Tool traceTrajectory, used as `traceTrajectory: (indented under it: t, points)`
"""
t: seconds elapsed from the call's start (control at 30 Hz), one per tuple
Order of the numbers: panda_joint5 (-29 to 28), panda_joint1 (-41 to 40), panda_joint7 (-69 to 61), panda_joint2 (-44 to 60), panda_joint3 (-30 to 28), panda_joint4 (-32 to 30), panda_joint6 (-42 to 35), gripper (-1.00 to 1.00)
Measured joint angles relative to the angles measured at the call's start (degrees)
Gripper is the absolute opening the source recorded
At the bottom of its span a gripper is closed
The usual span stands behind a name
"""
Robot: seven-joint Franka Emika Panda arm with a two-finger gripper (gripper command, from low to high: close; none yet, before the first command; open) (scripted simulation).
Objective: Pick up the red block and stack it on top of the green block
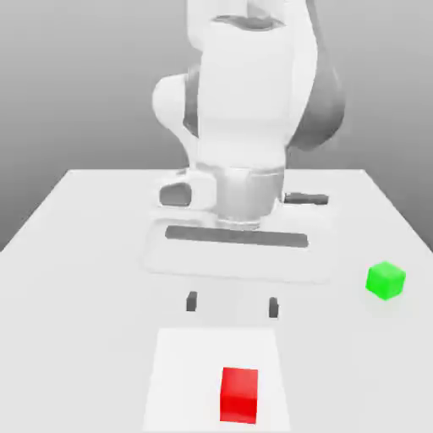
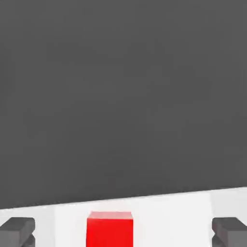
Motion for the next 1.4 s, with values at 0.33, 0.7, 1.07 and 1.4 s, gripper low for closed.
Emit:
traceTrajectory:
  t: [0.33,0.7,1.07,1.4]
  points:
    - [-0.8,1.7,1.8,17.5,-1.5,0.0,11.9,-1.00]
    - [1.5,0.6,0.2,8.3,0.2,-1.5,4.2,-1.00]
    - [12.5,17.1,13.1,-3.4,11.8,-7.4,0.7,-1.00]
    - [15.4,29.7,31.0,-10.2,21.3,-13.6,0.0,-1.00]
